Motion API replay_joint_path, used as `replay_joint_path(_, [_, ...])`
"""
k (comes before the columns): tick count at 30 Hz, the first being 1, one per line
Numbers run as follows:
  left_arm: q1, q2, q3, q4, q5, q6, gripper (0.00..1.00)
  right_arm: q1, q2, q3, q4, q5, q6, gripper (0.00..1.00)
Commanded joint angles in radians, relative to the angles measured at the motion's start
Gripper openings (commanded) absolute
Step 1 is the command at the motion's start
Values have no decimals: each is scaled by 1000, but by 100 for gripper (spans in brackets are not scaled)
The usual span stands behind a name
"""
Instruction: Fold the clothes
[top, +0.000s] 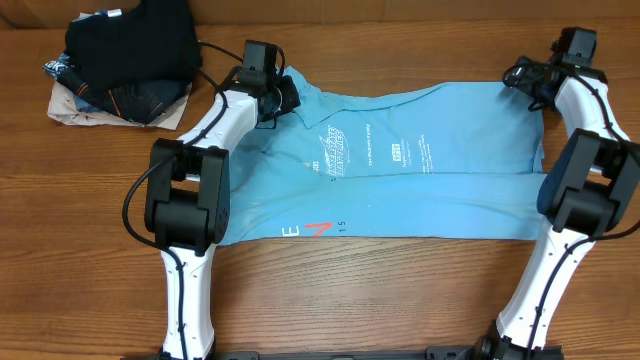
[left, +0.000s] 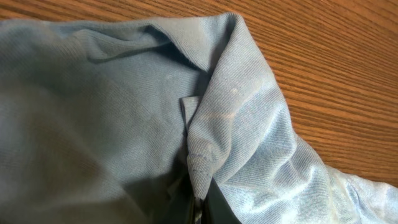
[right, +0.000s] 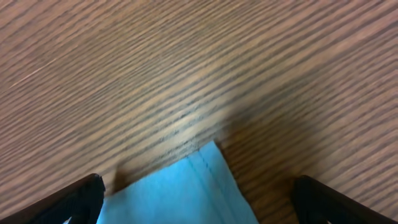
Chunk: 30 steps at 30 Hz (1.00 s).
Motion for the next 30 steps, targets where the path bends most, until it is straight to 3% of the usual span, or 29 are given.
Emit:
replay_joint_path(1, [-14, 11, 14, -16, 17, -6, 4, 38, 63, 12, -7, 86, 10, 100])
replay_joint_path(8, [-14, 11, 14, -38, 16, -6, 4, 71, 69, 12, -13, 140, 11, 99])
replay_joint_path(13, [-14, 11, 14, -40, 16, -6, 4, 71, 69, 12, -35, 143, 11, 74])
replay_joint_path(23, [-14, 11, 14, -39, 16, 11, 4, 68, 69, 12, -47, 209, 37, 63])
replay_joint_path(30, [-14, 11, 14, -36, 16, 37, 4, 68, 69, 12, -43, 266, 41, 50])
